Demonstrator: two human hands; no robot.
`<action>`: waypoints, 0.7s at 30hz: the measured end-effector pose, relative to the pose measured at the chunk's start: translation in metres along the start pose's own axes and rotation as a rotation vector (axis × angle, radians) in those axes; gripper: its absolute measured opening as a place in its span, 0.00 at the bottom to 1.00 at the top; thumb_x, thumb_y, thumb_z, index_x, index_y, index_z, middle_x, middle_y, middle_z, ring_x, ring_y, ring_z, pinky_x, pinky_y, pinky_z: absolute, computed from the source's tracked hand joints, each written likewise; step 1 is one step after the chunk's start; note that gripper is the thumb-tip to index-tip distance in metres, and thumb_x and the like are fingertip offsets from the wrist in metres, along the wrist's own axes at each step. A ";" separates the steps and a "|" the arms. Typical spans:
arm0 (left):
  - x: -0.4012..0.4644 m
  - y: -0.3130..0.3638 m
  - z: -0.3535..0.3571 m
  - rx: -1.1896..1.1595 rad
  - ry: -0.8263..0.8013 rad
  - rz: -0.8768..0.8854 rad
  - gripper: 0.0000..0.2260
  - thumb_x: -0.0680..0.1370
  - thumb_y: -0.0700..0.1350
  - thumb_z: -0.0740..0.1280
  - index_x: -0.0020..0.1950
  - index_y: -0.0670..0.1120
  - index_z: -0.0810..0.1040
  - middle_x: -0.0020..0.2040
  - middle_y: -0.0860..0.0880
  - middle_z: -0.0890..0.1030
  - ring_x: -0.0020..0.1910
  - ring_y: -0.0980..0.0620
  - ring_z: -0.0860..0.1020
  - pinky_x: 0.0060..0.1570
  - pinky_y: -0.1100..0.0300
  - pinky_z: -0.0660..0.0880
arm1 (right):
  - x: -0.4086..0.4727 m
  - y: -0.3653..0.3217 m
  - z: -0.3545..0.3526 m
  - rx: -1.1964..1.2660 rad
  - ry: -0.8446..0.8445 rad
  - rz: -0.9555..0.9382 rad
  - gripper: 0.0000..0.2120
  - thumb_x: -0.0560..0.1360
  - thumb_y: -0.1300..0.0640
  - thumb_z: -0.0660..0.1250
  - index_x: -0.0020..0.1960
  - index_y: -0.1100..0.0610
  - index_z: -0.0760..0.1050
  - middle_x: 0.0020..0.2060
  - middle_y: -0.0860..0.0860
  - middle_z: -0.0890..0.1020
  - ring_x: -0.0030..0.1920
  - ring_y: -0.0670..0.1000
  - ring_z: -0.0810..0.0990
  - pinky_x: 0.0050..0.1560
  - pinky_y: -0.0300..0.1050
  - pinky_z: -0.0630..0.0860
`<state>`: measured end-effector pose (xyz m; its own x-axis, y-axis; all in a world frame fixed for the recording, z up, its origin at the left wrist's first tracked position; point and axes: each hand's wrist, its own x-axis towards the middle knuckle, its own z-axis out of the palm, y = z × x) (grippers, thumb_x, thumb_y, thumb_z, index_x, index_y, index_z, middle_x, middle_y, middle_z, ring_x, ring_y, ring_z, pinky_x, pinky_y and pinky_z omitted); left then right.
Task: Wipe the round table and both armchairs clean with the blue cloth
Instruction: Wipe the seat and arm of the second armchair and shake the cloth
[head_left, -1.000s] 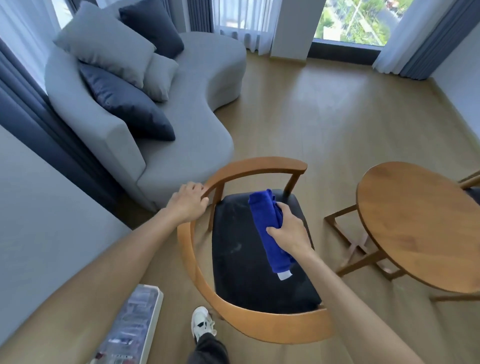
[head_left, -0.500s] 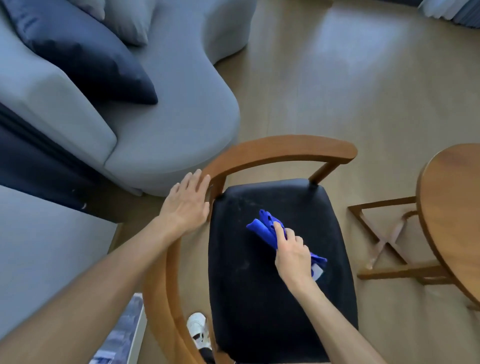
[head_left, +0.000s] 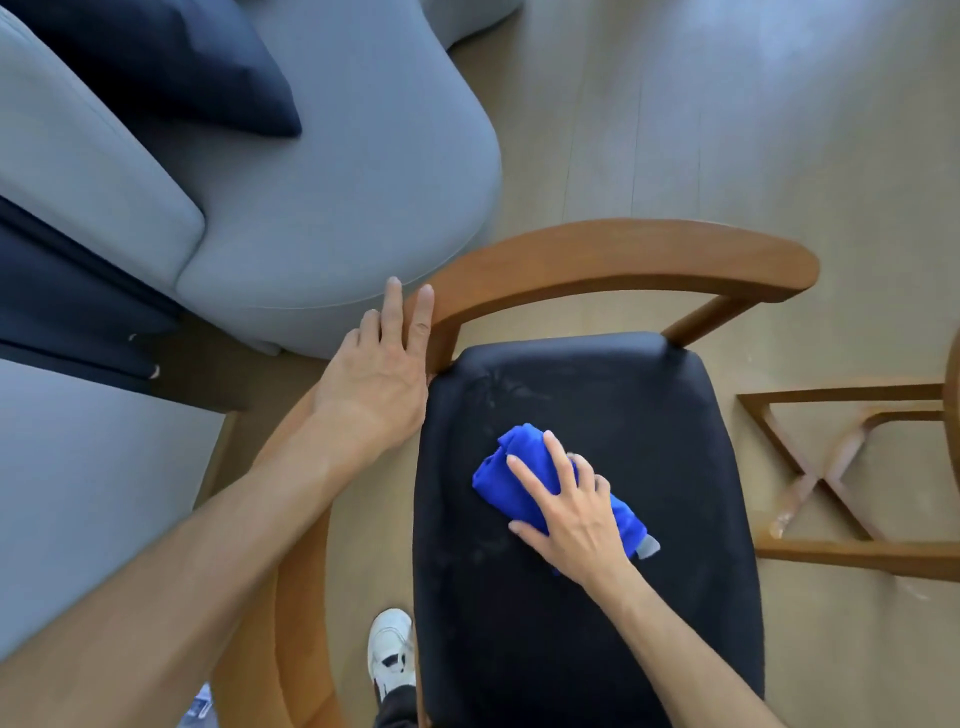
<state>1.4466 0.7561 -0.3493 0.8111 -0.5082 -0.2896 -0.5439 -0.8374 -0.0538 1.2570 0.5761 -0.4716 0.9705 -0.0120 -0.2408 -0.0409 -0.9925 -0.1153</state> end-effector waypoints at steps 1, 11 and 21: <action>0.000 0.000 0.002 0.022 0.011 0.005 0.32 0.82 0.49 0.50 0.75 0.41 0.30 0.77 0.35 0.41 0.69 0.39 0.63 0.66 0.50 0.65 | 0.004 -0.001 0.002 0.022 0.026 0.047 0.35 0.65 0.39 0.74 0.69 0.46 0.72 0.69 0.62 0.71 0.52 0.63 0.77 0.42 0.55 0.76; 0.000 0.001 -0.001 0.096 0.002 0.026 0.34 0.79 0.39 0.51 0.73 0.39 0.28 0.76 0.33 0.41 0.61 0.39 0.67 0.59 0.51 0.68 | -0.069 -0.089 0.052 0.146 0.117 -0.450 0.24 0.70 0.65 0.62 0.61 0.45 0.75 0.58 0.57 0.75 0.36 0.57 0.73 0.35 0.48 0.72; 0.001 0.002 0.004 0.140 0.006 0.054 0.33 0.79 0.39 0.49 0.71 0.37 0.26 0.75 0.32 0.41 0.58 0.42 0.67 0.55 0.54 0.68 | 0.168 0.022 -0.020 0.084 0.245 0.267 0.27 0.74 0.58 0.61 0.72 0.47 0.65 0.68 0.55 0.69 0.51 0.61 0.72 0.49 0.54 0.72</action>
<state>1.4458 0.7545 -0.3535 0.7808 -0.5537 -0.2896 -0.6113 -0.7728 -0.1707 1.4234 0.5498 -0.4957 0.9506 -0.3084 -0.0367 -0.3102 -0.9369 -0.1610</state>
